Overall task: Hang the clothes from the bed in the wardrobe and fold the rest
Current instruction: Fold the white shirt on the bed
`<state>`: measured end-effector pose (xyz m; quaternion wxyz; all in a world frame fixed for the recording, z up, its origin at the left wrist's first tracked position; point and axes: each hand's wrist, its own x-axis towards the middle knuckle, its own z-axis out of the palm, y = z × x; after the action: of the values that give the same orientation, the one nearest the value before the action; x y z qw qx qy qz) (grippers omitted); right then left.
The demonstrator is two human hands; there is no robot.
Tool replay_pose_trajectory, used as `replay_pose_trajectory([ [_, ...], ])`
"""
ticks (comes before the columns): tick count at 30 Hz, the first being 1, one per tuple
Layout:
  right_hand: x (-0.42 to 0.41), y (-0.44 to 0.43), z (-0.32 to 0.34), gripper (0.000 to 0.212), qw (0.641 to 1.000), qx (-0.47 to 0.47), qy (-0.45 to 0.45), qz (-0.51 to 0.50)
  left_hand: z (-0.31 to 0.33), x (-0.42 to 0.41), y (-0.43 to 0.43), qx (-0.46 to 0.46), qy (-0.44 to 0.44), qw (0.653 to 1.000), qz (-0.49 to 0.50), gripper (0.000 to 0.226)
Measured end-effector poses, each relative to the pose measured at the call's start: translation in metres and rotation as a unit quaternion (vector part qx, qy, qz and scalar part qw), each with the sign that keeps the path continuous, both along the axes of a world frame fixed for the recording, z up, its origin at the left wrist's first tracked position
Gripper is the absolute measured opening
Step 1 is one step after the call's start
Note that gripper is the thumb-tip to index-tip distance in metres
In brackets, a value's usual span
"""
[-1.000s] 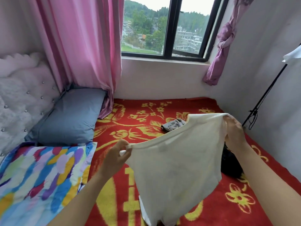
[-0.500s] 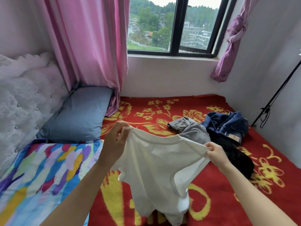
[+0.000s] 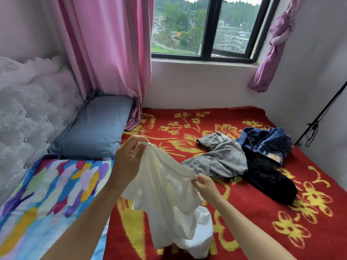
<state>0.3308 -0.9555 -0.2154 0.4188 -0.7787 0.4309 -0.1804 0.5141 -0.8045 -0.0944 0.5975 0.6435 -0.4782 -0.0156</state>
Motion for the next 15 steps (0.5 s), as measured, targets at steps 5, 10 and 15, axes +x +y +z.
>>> replay_pose_trajectory([
  [5,-0.013,-0.007,0.016,0.023,0.991,-0.031,-0.102,-0.084,-0.016,0.02,0.024,0.026,0.015,0.999,0.035,0.032],
  [10,-0.034,0.011,0.03,0.043,0.918,-0.391,-0.018,0.061,-0.027,0.033,0.042,0.015,0.067,0.995,0.075,0.03],
  [15,-0.043,0.03,0.06,0.037,0.953,-0.279,0.104,0.053,-0.037,0.05,0.06,0.027,0.192,0.978,0.081,0.028],
])
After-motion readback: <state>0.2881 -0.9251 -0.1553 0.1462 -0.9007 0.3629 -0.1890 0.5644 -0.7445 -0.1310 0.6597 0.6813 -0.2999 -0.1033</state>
